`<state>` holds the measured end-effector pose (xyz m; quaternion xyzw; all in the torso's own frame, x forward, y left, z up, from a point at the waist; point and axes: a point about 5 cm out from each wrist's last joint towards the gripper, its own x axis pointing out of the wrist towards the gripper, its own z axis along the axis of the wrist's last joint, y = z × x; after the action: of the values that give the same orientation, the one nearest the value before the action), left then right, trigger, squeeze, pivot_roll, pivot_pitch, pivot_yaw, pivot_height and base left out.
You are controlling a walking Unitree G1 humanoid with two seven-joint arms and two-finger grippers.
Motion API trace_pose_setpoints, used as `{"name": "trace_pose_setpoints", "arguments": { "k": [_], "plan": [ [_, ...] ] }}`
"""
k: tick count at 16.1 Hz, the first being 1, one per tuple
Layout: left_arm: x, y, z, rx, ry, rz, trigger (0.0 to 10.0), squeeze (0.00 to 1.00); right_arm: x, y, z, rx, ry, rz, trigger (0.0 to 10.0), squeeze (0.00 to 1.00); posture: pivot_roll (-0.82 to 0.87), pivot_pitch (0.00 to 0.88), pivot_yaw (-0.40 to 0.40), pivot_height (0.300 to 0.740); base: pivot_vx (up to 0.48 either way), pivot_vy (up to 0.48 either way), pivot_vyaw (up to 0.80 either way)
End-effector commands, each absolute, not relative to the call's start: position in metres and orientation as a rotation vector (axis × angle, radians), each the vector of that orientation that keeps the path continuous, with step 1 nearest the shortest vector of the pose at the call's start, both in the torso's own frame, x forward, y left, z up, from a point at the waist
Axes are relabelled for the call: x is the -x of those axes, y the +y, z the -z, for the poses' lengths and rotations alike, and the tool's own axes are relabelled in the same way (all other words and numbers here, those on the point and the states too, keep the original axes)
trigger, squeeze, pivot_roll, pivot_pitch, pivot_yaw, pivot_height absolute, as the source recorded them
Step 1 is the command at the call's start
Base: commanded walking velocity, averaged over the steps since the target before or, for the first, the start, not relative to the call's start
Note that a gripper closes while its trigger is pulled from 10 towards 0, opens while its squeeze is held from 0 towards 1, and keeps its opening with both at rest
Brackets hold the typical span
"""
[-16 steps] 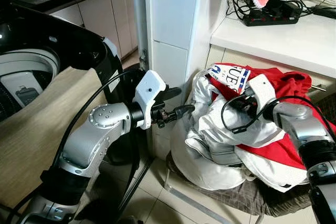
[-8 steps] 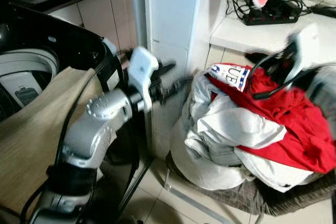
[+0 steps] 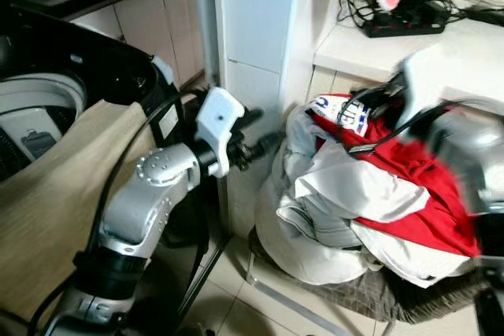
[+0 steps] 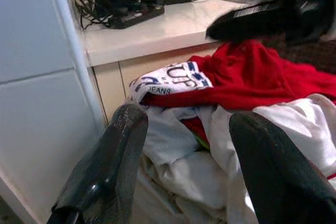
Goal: Clothes washing
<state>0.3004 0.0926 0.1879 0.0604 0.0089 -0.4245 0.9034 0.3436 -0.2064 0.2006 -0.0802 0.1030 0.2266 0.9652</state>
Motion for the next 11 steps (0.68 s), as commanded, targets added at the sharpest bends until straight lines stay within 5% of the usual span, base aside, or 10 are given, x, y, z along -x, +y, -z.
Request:
{"name": "trace_pose_setpoints", "arguments": {
  "k": [1, 11],
  "plan": [
    [-0.298, 0.092, -0.187, -0.15, 0.031, 0.895, 10.0, 0.0, -0.353, -0.211, -0.194, 0.175, 0.215, -0.415, 10.0, 1.0, -0.13, 0.0, 0.024, 0.74, 0.0, 0.0, 0.0],
    [-0.285, 0.099, -0.182, -0.173, 0.086, 0.917, 10.0, 0.0, -0.381, -0.213, -0.178, 0.165, 0.289, -0.498, 10.0, 1.0, -0.09, 0.0, 0.007, 0.74, 0.0, 0.0, 0.0]
  ]
}}
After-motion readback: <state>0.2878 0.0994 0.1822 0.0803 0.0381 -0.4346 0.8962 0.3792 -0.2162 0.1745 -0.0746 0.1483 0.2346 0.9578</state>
